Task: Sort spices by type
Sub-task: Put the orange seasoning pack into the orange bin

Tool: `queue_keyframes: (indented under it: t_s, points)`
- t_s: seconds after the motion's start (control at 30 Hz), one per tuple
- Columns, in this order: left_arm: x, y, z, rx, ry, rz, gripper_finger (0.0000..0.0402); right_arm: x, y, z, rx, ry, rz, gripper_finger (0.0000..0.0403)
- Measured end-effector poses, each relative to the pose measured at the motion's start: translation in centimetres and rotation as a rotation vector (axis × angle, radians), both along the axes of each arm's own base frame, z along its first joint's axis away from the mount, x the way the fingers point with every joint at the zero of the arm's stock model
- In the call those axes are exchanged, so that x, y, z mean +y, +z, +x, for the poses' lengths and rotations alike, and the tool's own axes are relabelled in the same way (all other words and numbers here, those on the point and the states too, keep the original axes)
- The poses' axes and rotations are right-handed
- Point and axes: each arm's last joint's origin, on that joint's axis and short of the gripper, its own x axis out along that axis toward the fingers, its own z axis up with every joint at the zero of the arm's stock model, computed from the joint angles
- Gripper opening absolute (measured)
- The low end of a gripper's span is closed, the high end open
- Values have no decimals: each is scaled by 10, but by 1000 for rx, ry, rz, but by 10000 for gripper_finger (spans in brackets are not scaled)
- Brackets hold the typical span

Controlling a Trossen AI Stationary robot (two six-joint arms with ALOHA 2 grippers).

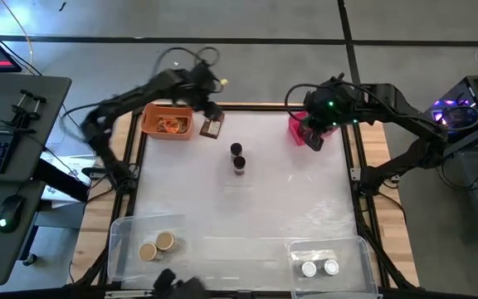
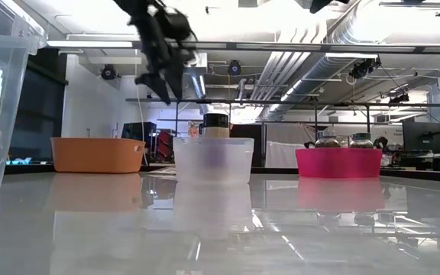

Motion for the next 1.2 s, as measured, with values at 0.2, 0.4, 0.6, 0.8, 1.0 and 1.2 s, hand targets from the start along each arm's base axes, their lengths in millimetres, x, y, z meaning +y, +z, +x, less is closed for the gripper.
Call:
queue_keyframes:
  t_s: [0.2,0.4,0.6,0.8,1.0,1.2]
  points:
    - [39,-45,44,139,73,-113,177,-1,3,3,-58,-34,13,0]
    - [58,-80,65,271,86,-98,166,-1,3,4,-66,-39,15,0]
    - [59,-78,62,316,56,-121,161,-1,3,4,-71,-50,23,0]
    - [55,-61,58,283,35,-96,160,-1,4,5,-80,-35,9,0]
    - [19,-35,71,242,-48,-33,160,-1,4,5,-73,-16,-5,0]
    - [-51,-53,108,228,-150,43,160,-1,4,5,-72,-16,-5,0]
